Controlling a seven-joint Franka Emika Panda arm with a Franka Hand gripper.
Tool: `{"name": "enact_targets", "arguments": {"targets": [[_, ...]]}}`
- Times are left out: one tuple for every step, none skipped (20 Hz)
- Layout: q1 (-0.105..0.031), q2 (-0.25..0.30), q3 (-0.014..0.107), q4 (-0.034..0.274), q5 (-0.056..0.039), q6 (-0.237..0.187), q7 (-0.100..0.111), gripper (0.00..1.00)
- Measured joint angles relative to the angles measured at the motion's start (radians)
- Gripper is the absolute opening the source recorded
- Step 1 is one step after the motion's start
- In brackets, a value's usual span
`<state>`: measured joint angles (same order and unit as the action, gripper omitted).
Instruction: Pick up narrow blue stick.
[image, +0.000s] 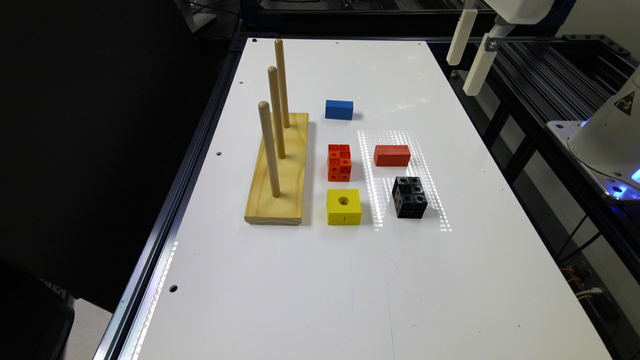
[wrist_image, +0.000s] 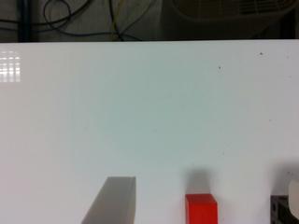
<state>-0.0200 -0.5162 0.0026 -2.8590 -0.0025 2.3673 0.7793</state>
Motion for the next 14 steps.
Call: {"name": "enact_targets", "arguments": {"targets": [[-0.002,0.0,0.0,0.001,-0.0002,0.002,-0.001,1.0],[-0.005,0.0,0.0,0.002,-0.0003,0.003,-0.002,1.0],[-0.006,0.001,0.0,0.004,-0.0004,0.004,-0.003,1.0],[-0.008,0.001,0.0,0.006,-0.0005,0.004,-0.004,1.0],[-0.009,0.002,0.0,0.009,-0.0005,0.004,-0.005,1.0],[-0.011,0.004,0.0,0.012,-0.0006,0.004,-0.006,1.0],[-0.014,0.006,0.0,0.015,-0.0007,0.005,-0.009,1.0],[-0.018,0.008,0.0,0.018,-0.0009,0.005,-0.013,1.0],[-0.023,0.013,0.0,0.023,-0.0013,0.005,-0.016,1.0],[-0.027,0.019,0.0,0.029,-0.0017,0.006,-0.019,1.0],[-0.031,0.025,0.0,0.034,-0.002,0.007,-0.022,1.0],[-0.033,0.033,0.0,0.04,-0.0025,0.007,-0.023,1.0],[-0.036,0.041,0.0,0.047,-0.0026,0.009,-0.025,1.0],[-0.04,0.05,0.0,0.053,-0.0028,0.012,-0.029,1.0]]}}
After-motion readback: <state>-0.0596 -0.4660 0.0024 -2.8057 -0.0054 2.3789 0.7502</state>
